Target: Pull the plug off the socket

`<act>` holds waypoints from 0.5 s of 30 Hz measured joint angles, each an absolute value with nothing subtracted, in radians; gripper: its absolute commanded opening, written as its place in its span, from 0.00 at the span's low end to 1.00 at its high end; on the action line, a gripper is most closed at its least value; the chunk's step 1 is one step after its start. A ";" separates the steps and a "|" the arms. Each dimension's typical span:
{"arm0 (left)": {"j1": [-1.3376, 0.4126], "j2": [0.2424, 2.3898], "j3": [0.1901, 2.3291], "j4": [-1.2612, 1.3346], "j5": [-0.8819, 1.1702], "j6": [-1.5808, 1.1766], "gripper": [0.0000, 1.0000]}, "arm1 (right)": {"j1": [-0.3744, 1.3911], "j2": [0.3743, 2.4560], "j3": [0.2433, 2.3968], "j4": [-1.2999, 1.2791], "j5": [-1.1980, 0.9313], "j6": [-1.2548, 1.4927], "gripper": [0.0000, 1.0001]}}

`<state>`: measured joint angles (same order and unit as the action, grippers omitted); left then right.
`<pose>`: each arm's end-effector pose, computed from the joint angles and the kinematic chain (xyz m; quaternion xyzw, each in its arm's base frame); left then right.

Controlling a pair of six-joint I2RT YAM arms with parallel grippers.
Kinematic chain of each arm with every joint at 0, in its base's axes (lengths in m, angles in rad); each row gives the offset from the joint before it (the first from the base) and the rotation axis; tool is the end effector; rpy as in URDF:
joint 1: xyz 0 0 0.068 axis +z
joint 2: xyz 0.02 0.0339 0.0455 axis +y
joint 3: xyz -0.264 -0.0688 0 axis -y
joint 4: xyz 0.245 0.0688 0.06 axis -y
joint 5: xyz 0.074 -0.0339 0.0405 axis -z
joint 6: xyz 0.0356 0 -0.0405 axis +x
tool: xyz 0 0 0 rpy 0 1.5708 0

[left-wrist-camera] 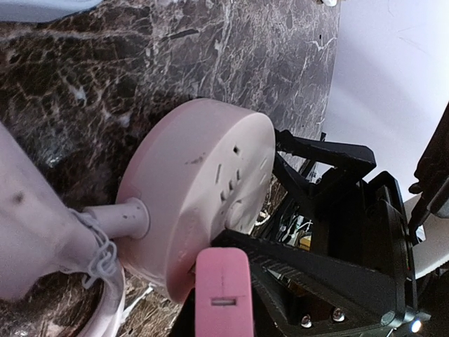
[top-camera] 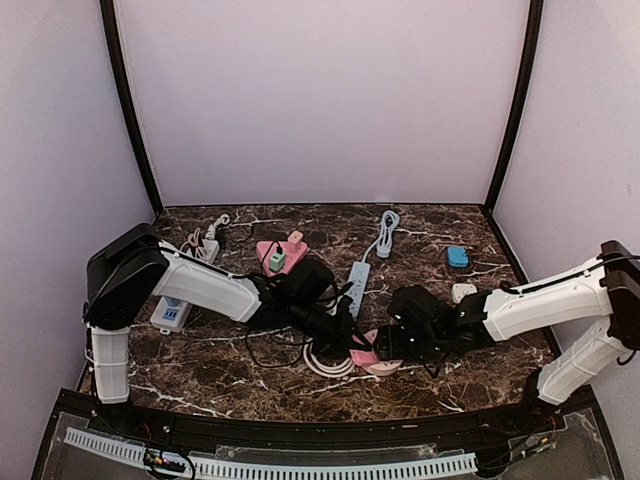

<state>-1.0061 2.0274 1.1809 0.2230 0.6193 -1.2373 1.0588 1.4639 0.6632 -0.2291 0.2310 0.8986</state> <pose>0.2112 -0.3720 0.1466 -0.0403 -0.8580 0.5091 0.0557 0.1352 0.2239 0.1488 -0.0459 0.9566 0.1583 0.2403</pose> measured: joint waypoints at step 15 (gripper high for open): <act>-1.018 1.880 1.050 0.257 0.598 -1.176 0.00 | 1.092 1.512 0.689 -0.191 0.217 0.925 0.73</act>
<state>-1.0180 1.8797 1.0504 0.2573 0.5976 -1.1755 1.0920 1.5120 0.6888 -0.1909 0.2173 0.9245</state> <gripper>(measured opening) 0.151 0.731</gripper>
